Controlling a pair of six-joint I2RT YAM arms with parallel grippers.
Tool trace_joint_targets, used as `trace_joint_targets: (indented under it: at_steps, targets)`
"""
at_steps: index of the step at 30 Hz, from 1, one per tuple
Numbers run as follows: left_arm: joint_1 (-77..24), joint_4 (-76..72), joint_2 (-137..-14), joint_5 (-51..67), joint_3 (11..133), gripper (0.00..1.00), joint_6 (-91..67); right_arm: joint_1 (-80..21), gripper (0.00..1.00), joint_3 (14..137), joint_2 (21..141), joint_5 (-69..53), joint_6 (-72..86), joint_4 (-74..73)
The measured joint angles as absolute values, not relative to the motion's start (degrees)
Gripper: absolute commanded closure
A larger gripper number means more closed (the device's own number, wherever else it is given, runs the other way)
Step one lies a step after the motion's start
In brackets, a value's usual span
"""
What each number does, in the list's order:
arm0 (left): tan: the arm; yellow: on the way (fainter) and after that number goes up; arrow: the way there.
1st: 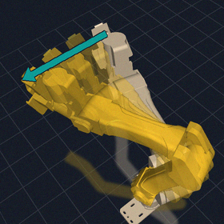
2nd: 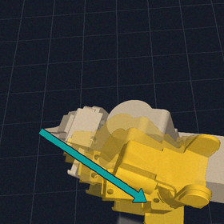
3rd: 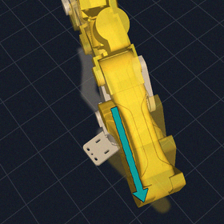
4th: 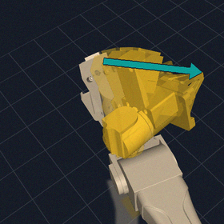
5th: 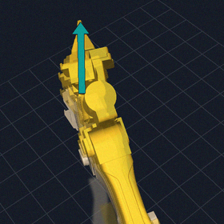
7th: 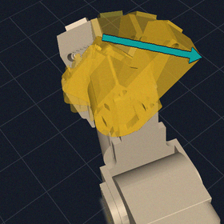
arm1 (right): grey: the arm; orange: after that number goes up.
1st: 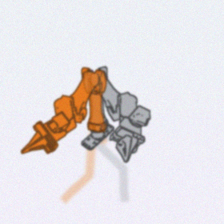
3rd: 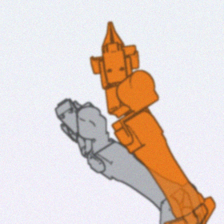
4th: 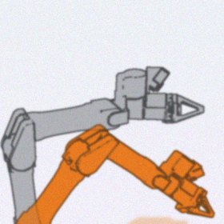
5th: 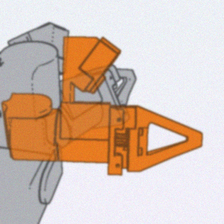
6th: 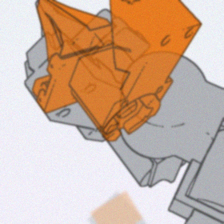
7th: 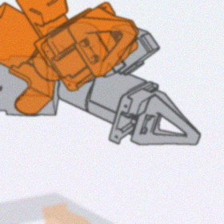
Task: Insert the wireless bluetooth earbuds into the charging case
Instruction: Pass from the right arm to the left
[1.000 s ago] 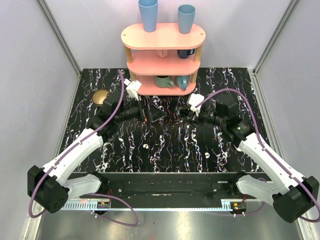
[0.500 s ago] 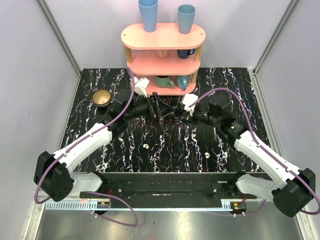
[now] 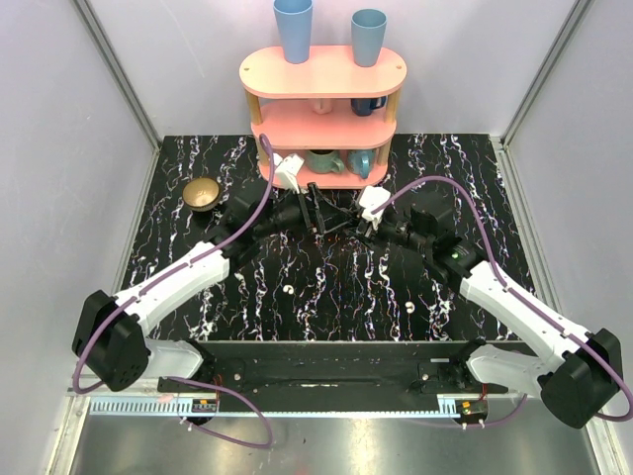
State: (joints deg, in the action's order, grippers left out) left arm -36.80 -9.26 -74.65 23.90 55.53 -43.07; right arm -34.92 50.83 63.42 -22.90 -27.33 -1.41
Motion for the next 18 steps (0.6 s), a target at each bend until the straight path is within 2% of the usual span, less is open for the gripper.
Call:
trace_joint_targets:
  at_steps: [5,18]
  targets:
    - [-37.41,-9.23,-74.94,23.94,55.53,0.42,-43.48,-35.05,1.00,50.59,63.40,-21.87,-27.09,-0.30]
    - [-37.95,-9.93,-76.14,24.12,55.86,0.62,-43.35,-35.27,1.00,49.80,63.33,-21.50,-26.94,0.54]
